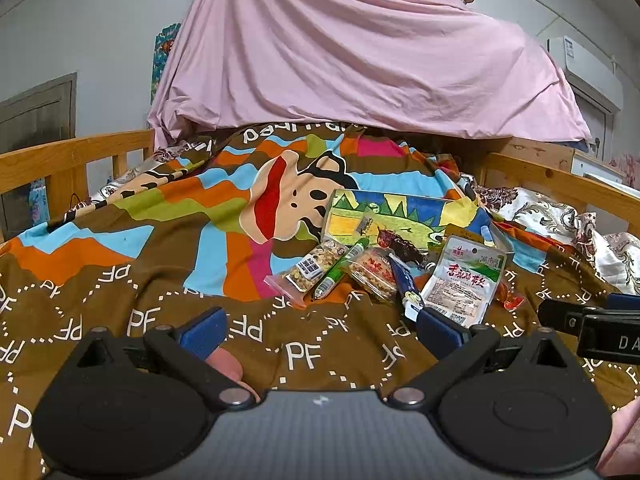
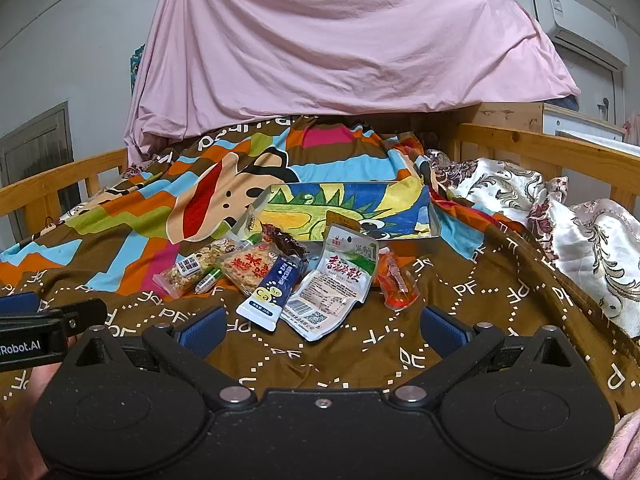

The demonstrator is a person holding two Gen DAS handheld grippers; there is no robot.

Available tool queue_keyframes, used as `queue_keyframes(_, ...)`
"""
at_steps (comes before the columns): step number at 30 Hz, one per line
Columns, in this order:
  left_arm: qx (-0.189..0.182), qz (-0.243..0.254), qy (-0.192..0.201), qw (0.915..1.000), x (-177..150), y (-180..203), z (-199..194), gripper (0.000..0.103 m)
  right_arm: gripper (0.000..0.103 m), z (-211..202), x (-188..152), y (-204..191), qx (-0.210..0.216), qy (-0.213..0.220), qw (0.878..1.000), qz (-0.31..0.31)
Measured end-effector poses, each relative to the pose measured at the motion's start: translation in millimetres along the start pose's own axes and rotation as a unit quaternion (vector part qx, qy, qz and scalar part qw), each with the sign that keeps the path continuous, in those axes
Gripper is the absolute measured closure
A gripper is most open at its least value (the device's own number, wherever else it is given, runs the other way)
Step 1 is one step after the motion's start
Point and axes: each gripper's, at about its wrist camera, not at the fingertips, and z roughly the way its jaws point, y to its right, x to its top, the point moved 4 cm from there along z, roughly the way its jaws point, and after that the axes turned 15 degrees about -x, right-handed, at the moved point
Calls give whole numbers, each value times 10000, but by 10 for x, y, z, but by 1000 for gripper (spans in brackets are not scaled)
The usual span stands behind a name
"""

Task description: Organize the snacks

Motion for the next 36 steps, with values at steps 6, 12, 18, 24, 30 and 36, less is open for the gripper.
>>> queue_keyframes(6,-89,-60,-120,9999,-87,-9,38,0,1,-3,-24,-17,22,-6,10000,33)
queue_keyframes(12,-143,13,-252,9996,-63,16,50,0,0,-12,11,43,94,-32,9997,235)
queue_keyframes(18,-206,89,-378,9990,-45,82,75,0,0,-28,46,108,142,-41,9987,494)
queue_keyframes(24,-213,-159,-436,9987,34,93,96,0,0,-74,83,208,163,91,9975,682)
queue_keyframes(30,-172,-420,-475,9978,218,130,200,0,0,-87,143,332,204,202,9959,853)
queue_keyframes(36,-169,-453,-559,9973,367,220,386,0,0,66,199,419,355,28,9943,1004)
